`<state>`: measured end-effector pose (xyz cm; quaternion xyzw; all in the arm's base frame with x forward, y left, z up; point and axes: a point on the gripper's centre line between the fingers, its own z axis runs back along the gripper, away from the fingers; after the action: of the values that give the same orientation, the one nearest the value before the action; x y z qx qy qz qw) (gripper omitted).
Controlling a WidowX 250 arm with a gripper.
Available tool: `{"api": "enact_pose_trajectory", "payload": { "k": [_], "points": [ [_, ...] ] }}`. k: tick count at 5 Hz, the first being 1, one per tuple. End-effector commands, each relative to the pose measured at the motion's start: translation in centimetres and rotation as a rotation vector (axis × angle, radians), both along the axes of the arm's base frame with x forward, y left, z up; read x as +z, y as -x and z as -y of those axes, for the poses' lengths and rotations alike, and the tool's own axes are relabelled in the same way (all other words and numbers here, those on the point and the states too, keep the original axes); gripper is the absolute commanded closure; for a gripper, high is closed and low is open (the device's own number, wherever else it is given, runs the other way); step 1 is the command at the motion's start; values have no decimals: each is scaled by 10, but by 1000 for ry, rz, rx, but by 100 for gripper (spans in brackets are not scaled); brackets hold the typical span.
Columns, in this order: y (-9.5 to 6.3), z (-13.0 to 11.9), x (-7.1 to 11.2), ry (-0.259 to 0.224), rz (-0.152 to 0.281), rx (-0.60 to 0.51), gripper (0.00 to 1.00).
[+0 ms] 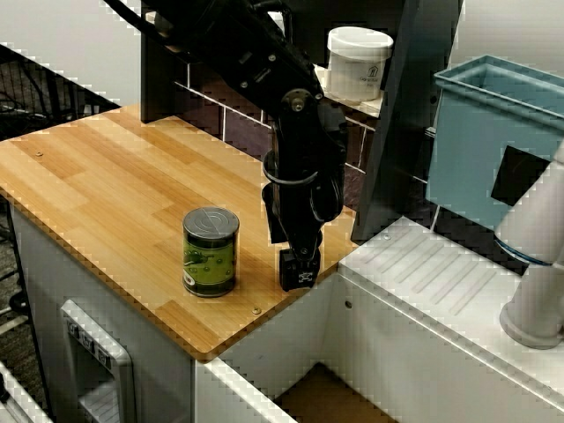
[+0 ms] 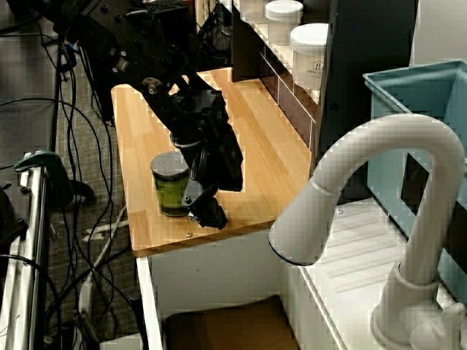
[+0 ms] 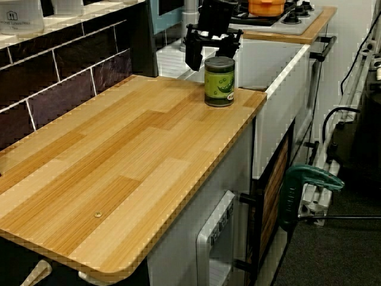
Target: Push into sink
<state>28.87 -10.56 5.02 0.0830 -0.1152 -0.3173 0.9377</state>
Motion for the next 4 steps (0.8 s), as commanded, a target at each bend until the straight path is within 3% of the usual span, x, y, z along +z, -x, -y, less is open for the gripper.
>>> {"api": "enact_pose_trajectory", "payload": {
  "k": [1, 2, 3, 4],
  "points": [
    [0, 0, 0, 0, 0, 0, 0],
    [-13, -10, 28, 57, 35, 46, 0],
    [-23, -21, 42, 85, 55, 87, 0],
    [-33, -43, 46, 86, 86, 144, 0]
  ]
}}
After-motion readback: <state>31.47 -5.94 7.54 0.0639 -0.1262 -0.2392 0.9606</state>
